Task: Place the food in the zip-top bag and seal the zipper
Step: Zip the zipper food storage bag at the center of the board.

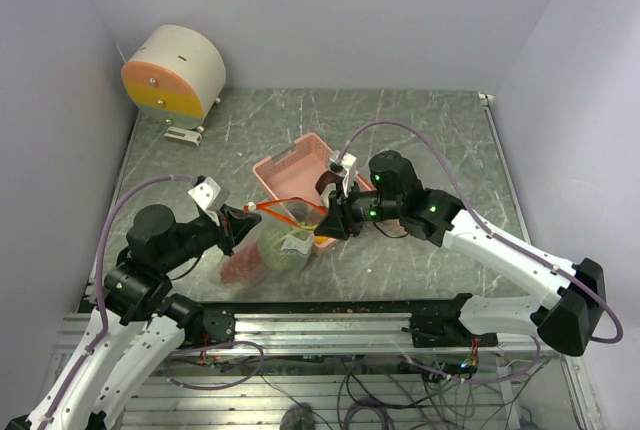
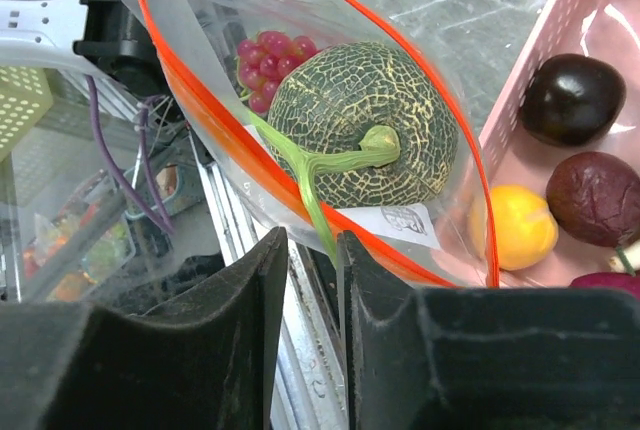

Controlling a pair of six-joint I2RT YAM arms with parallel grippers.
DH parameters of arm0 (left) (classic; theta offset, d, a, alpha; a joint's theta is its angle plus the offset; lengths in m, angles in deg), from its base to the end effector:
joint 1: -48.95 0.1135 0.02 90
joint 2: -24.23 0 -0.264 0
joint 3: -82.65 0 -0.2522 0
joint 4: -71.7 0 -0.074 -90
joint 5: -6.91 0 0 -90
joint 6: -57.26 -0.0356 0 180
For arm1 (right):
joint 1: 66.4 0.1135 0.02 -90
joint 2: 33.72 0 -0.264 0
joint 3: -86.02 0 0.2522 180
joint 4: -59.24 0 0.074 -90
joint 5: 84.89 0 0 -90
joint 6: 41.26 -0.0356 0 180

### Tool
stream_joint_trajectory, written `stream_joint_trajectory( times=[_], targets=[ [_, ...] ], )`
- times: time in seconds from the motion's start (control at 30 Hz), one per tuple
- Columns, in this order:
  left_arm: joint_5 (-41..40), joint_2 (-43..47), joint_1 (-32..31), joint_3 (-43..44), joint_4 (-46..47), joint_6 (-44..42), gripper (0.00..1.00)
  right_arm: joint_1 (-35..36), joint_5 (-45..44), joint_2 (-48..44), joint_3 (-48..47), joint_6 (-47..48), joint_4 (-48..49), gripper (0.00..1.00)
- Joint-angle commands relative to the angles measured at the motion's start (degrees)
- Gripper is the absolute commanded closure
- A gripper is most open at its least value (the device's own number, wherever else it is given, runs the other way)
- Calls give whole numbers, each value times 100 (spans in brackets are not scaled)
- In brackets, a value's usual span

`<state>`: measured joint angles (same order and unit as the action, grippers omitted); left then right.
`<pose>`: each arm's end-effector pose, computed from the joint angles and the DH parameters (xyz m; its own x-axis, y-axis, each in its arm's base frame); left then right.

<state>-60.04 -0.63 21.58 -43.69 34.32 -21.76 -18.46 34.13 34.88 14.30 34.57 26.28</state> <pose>0.0886 -0.0616 0.3301 -0.2761 -0.0544 -0.9596 0.7276 0.6405 -0.2457 0.1658 0.2096 0.3207 -0.5511 -0.2913 -0.7819 -0.8212 0.3555 0.4464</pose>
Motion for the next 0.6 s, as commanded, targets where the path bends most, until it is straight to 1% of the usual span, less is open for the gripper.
stream_joint_trajectory(
  times=[0.0,0.1,0.2,0.23,0.3,0.37,0.43,0.47,0.53,0.57],
  targets=[
    [-67,72,-22,13,165,27,93,-26,172,120,18,90,134,78],
    [-74,95,-22,26,130,9,93,-30,124,189,14,85,161,82],
    [-36,122,-22,27,140,22,93,-31,54,280,-17,107,134,82],
    [-25,131,-22,24,155,24,93,-25,-20,308,-27,110,124,81],
    [2,144,-22,18,182,43,93,-29,-131,343,-40,125,127,74],
    [0,143,-20,18,197,61,93,-31,-125,366,-41,143,144,68],
    [-9,137,-22,25,187,59,93,-30,-57,367,-25,152,170,68],
    [-15,131,-22,26,179,55,93,-31,-59,365,-30,166,171,69],
    [-17,134,-22,26,160,53,93,-30,-204,330,-44,161,124,74],
    [-19,139,-22,31,157,46,93,-29,-297,297,-64,168,84,79]
  ],
)
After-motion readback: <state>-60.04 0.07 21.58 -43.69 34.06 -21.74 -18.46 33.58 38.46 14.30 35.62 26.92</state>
